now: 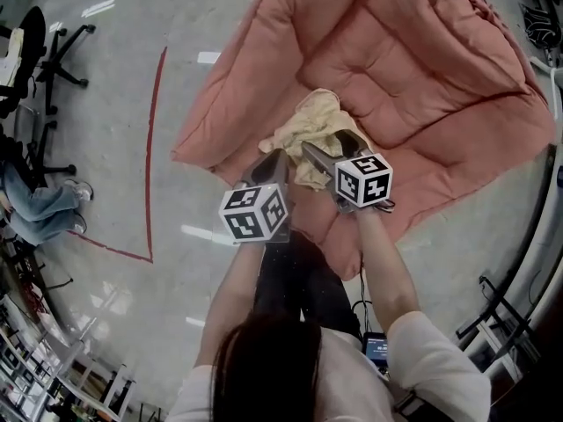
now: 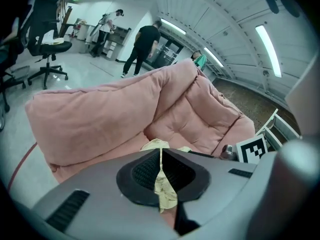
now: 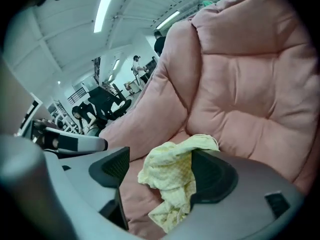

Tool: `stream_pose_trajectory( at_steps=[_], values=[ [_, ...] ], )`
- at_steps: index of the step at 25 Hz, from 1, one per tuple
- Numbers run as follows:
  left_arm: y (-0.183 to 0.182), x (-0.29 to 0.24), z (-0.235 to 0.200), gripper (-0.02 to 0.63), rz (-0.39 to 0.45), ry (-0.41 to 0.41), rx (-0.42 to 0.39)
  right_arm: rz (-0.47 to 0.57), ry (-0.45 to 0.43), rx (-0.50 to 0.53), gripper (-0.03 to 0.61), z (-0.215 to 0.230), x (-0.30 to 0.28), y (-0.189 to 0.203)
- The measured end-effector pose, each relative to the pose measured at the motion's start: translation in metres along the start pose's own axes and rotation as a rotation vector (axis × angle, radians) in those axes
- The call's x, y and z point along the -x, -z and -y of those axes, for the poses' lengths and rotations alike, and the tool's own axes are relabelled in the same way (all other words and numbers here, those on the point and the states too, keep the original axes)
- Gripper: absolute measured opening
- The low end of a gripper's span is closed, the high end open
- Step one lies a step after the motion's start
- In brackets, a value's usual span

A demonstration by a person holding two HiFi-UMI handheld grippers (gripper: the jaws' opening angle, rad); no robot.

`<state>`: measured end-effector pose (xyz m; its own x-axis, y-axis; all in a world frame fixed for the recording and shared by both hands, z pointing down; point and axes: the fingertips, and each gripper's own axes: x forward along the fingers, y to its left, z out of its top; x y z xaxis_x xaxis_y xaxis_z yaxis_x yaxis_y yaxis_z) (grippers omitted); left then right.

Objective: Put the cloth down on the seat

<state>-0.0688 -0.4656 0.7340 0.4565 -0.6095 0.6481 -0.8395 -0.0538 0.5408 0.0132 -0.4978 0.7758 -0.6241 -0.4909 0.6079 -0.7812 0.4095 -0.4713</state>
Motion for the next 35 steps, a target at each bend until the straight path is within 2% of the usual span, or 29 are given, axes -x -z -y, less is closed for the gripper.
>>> stream_pose_trajectory(
  at_steps=[5, 8, 12, 17, 21, 26, 32, 35],
  values=[
    [-0.027, 0.036, 0.021, 0.035, 0.04, 0.028, 0.016, 0.057, 0.011, -0.02, 0.367, -0.03, 0.052, -0.031],
    [-0.043, 0.061, 0.031, 0.035, 0.077, 0.047, 0.019, 0.13, -0.025, -0.018, 0.367, -0.058, 0.082, -0.058],
    [-0.048, 0.096, 0.06, 0.035, 0.103, 0.079, -0.044, 0.213, -0.044, 0.008, 0.365, -0.09, 0.135, -0.083],
    [-0.046, 0.145, 0.107, 0.037, 0.153, 0.117, -0.091, 0.258, -0.03, 0.045, 0.365, -0.118, 0.207, -0.09],
    [-0.063, 0.189, 0.14, 0.035, 0.22, 0.161, -0.175, 0.312, -0.019, 0.072, 0.365, -0.142, 0.247, -0.105],
    [-0.057, 0.23, 0.177, 0.037, 0.244, 0.188, -0.262, 0.318, 0.008, 0.129, 0.365, -0.16, 0.295, -0.107],
    [-0.062, 0.266, 0.192, 0.037, 0.276, 0.183, -0.275, 0.345, 0.005, 0.169, 0.362, -0.197, 0.318, -0.11],
    [-0.058, 0.275, 0.206, 0.037, 0.289, 0.194, -0.291, 0.371, 0.01, 0.176, 0.33, -0.21, 0.328, -0.109]
  ],
)
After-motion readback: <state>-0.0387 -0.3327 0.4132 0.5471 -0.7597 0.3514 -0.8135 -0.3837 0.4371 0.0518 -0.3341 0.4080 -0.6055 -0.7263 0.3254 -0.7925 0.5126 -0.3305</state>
